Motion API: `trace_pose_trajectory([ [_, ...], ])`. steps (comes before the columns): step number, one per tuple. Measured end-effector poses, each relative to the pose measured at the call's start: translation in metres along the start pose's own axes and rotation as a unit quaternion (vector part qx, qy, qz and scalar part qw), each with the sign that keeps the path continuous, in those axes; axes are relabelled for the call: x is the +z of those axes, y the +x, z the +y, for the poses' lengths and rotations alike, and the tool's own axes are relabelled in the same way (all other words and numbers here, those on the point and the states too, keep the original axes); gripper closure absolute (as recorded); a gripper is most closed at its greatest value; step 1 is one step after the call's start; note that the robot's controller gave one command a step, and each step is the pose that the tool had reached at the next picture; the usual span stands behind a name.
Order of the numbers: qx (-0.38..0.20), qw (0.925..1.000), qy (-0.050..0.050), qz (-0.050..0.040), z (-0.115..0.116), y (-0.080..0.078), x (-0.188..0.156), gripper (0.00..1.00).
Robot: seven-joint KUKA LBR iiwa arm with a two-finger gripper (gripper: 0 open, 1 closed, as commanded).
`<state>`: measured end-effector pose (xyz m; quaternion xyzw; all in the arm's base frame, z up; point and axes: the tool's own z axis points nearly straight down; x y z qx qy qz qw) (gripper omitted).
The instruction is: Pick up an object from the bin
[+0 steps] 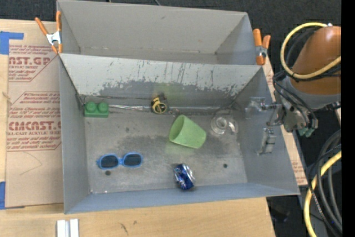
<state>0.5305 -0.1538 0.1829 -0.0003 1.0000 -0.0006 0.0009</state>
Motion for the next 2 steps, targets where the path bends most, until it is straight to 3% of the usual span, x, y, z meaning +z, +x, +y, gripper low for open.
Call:
trace_pose_trajectory([
  [1, 0.007, 1.0, -0.002, 0.0012, 0.0454, -0.0625, 0.1001, 0.0],
  [2, 0.008, 1.0, -0.001, -0.0003, 0.0424, -0.0626, 0.0954, 1.0],
])
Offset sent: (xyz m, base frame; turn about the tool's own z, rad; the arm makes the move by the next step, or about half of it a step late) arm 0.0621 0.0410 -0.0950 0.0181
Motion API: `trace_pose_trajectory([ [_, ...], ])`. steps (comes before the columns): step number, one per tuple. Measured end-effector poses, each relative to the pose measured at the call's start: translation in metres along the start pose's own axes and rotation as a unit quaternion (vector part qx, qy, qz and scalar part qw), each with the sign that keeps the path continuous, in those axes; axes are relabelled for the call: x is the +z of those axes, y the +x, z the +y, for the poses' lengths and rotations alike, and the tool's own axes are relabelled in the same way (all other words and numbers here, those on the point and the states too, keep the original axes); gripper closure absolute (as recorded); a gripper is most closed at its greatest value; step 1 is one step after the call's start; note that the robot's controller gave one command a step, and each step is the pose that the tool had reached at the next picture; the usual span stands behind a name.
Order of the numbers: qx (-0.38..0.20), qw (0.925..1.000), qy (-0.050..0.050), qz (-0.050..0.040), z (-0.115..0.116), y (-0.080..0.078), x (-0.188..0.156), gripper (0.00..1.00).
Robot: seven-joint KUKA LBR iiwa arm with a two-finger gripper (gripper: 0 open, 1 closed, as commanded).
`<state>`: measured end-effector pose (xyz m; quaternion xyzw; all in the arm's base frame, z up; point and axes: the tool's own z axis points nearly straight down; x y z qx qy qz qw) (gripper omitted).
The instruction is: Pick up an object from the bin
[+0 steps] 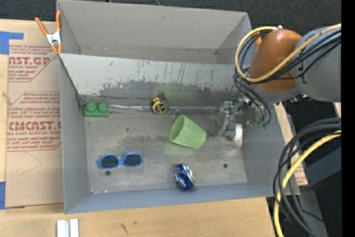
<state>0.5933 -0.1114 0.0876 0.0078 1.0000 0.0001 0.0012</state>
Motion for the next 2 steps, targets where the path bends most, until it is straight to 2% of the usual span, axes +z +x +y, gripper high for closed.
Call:
trace_pose_trajectory([
  [1, 0.0, 1.0, 0.0, 0.0, 0.0, 0.0, 0.0, 0.0],
  [2, -0.199, 0.9801, 0.0, 0.0001, -0.033, 0.01, -0.005, 0.0],
])
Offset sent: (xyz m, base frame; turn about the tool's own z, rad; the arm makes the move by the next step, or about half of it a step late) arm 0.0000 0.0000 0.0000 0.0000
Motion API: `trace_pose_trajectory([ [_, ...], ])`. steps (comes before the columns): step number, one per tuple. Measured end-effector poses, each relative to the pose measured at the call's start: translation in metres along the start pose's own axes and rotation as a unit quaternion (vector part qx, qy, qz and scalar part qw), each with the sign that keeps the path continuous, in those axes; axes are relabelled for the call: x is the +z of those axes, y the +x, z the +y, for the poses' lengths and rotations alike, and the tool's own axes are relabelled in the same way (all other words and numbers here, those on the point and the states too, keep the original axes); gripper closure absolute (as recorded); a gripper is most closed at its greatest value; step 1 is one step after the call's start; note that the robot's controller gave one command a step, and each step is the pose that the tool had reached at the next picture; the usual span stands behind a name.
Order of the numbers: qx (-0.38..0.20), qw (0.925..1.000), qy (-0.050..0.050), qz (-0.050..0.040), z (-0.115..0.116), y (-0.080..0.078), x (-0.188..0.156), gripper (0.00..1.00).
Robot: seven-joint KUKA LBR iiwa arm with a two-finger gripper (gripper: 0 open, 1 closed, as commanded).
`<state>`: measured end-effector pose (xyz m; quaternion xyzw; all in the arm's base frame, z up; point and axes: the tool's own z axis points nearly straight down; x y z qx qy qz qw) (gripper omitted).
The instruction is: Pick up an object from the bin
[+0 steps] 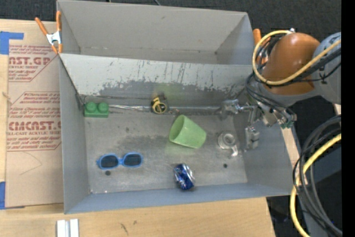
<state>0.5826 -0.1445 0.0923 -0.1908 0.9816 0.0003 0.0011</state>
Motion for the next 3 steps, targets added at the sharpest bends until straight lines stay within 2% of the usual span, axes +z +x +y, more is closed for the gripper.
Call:
trace_pose_trajectory([
  [1, -0.116, 0.9932, -0.002, 0.0004, 0.091, -0.015, 0.023, 0.0],
  [2, -0.138, 0.9905, -0.003, -0.0001, 0.177, -0.032, 0.021, 0.0],
  [3, -0.134, 0.991, -0.001, 0.0004, 0.172, -0.03, 0.021, 1.0],
])
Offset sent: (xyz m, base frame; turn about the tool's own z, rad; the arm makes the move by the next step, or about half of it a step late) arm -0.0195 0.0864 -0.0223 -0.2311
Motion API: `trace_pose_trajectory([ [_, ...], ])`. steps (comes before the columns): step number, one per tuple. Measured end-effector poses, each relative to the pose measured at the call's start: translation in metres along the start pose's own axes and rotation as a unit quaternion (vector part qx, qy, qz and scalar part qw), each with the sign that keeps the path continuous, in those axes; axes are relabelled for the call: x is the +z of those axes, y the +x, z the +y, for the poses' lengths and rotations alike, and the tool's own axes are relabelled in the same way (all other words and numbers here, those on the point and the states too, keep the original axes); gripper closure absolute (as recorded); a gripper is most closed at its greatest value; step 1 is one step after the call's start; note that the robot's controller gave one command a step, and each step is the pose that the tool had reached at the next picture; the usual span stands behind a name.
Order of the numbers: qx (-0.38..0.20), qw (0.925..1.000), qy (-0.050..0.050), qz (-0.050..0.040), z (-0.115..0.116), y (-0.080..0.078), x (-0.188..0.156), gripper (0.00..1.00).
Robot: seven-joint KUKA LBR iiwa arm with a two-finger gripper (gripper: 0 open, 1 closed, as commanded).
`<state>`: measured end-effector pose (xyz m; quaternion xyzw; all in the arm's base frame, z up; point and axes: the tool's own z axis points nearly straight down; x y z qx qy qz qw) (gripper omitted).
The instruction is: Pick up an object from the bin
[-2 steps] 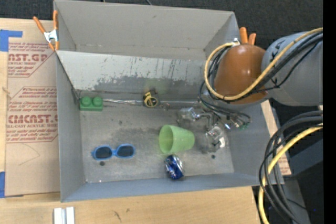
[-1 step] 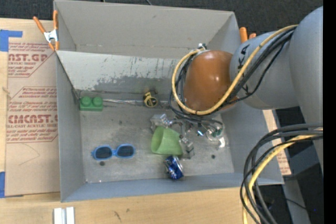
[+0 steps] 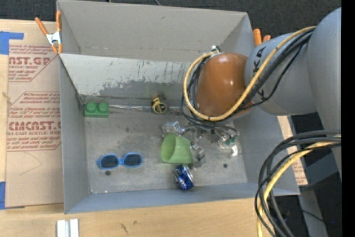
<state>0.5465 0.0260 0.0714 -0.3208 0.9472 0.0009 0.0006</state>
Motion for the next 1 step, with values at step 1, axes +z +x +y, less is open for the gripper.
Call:
trace_pose_trajectory([
  [1, -0.06, 0.9982, 0.004, -0.0035, -0.0071, 0.0276, -0.2379, 1.0],
])
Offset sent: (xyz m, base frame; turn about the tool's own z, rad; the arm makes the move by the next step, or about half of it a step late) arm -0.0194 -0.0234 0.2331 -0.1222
